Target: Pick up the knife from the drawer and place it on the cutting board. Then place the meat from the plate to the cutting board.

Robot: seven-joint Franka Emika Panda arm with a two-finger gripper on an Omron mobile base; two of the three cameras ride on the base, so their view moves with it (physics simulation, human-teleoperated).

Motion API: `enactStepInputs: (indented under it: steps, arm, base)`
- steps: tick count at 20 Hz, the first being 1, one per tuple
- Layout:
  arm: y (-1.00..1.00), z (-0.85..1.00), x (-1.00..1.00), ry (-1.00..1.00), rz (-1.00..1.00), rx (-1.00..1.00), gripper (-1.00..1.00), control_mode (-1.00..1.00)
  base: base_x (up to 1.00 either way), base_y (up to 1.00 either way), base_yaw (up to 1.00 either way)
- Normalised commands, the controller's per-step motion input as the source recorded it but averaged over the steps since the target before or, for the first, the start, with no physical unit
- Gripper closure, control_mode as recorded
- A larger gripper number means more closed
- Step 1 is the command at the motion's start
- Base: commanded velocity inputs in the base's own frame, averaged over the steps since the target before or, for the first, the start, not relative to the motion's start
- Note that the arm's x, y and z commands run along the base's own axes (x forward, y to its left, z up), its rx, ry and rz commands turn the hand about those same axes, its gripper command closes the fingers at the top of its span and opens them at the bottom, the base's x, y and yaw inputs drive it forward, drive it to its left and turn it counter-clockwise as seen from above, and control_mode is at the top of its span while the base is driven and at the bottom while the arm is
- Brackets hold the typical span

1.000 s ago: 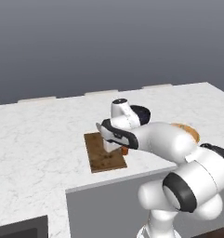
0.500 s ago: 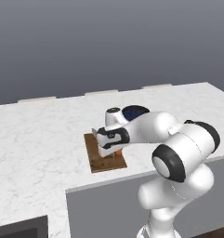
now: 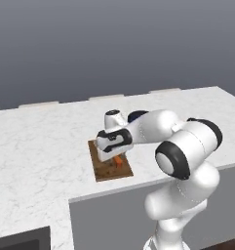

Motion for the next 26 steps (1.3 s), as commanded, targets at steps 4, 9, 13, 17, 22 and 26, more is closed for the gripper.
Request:
enactStepInputs:
  steps: [4, 9, 13, 17, 22, 26]
  arm:
    - [-0.22, 0.62, -0.23, -0.17, -0.12, 0.06, -1.0, -1.0]
    - [-0.95, 0.85, -0.79, -0.2, -0.24, 0.14, -1.0, -1.0]
    - [-1.0, 0.85, -0.62, -0.07, -0.3, 0.07, -1.0, -1.0]
    - [-1.0, 0.67, -0.38, -0.01, -0.32, 0.01, -1.0, -1.0]
    - [-1.0, 0.44, -0.06, 0.01, -0.39, 0.0, -1.0, -1.0]
    - [-1.0, 0.07, 0.18, 0.02, -0.4, 0.0, -1.0, -1.0]
  base:
    - [0.0, 0.0, 0.0]
    - [0.0, 0.0, 0.0]
    - [0.0, 0.0, 0.0]
    - [0.0, 0.0, 0.0]
    - [0.0, 0.0, 0.0]
    - [0.0, 0.0, 0.0]
